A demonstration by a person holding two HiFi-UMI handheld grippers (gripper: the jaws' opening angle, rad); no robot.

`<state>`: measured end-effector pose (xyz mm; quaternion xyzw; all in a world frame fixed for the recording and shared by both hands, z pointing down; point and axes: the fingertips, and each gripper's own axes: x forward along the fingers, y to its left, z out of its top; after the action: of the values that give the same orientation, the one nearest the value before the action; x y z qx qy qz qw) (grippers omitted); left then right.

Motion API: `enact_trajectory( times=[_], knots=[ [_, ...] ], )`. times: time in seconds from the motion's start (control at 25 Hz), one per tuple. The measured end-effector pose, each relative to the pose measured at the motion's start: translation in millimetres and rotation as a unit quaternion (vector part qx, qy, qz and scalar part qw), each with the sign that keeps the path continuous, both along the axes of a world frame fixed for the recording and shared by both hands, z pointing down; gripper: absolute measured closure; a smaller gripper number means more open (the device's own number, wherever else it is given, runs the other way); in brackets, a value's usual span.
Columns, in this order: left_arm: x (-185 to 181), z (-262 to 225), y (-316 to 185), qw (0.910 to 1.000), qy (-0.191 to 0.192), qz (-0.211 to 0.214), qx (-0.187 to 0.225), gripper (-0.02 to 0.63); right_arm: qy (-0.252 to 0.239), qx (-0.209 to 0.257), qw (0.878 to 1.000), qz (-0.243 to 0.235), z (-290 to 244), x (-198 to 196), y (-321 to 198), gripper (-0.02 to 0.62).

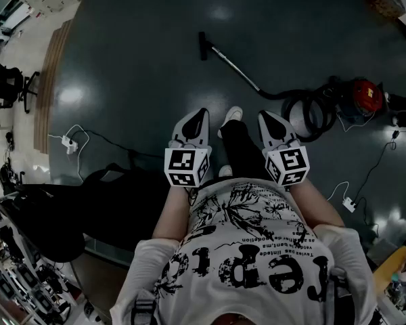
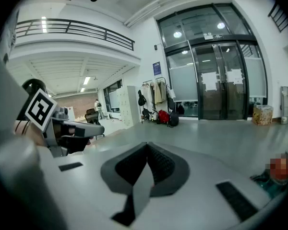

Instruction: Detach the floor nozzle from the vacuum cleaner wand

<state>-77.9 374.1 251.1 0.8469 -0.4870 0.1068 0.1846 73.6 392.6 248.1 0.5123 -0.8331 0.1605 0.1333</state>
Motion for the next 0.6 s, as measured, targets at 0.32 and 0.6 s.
enact_trajectory(
  times=[0.32, 0.6],
  knots=[
    [-8.0, -2.9, -166.8, 0.9995, -0.021, -0.014, -0.018, 0.601, -0.036, -0.048, 0.998, -0.007, 22.8, -8.7, -173.5, 0.592],
    [-31.3, 4.2, -281.9, 0.9975, -0.060, -0.031, -0.022, 0.601, -0.064, -0.034, 0.996, -0.049, 33.6, -22.5, -290.2, 0.592]
  ],
)
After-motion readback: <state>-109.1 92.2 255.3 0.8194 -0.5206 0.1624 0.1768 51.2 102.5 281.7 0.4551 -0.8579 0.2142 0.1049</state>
